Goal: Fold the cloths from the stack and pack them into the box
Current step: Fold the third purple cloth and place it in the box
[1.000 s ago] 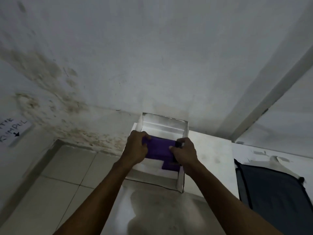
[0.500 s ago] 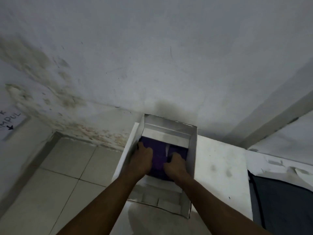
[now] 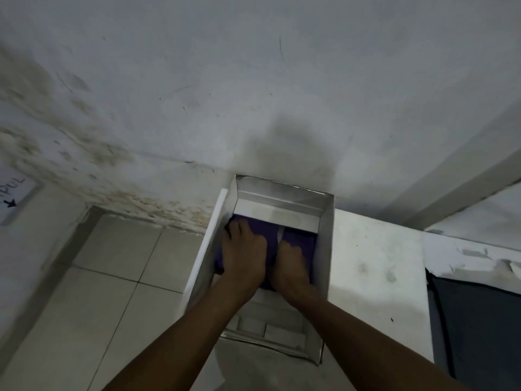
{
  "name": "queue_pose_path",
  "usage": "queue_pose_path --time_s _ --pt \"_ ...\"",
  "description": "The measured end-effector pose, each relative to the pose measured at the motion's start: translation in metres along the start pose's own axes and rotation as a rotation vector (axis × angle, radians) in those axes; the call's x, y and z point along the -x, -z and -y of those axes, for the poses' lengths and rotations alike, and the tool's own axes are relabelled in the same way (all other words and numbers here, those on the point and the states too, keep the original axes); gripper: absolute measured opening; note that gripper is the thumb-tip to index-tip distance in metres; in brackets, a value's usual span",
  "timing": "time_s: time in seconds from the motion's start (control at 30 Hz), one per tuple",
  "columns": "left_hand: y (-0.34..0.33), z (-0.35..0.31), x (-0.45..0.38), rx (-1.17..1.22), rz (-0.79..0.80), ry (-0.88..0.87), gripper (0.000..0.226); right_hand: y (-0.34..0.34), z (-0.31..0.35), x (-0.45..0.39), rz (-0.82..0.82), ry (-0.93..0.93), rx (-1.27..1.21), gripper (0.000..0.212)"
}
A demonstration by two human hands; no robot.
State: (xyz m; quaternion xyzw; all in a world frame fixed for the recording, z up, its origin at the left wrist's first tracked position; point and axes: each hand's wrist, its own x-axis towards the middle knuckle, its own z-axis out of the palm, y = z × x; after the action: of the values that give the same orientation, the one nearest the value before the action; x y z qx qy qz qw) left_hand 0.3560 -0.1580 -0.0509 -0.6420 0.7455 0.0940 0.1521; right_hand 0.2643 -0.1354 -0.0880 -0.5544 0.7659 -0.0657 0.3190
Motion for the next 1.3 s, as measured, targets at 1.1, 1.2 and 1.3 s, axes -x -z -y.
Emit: queue_pose_path --time_s 1.1,1.2,1.3 --pt "-0.036 0.033 0.028 0.019 0.369 -0.161 0.034 0.010 -0.002 0.025 0.159 0.148 0.150 0.022" --pt "-0.029 0.033 0.032 0.106 0.413 -0.165 0.035 0.019 -0.003 0.032 0.186 0.172 0.170 0.024" --pt "-0.020 0.034 0.037 0.206 0.321 -0.196 0.032 0.029 -0.004 0.042 0.194 0.195 0.173 0.024"
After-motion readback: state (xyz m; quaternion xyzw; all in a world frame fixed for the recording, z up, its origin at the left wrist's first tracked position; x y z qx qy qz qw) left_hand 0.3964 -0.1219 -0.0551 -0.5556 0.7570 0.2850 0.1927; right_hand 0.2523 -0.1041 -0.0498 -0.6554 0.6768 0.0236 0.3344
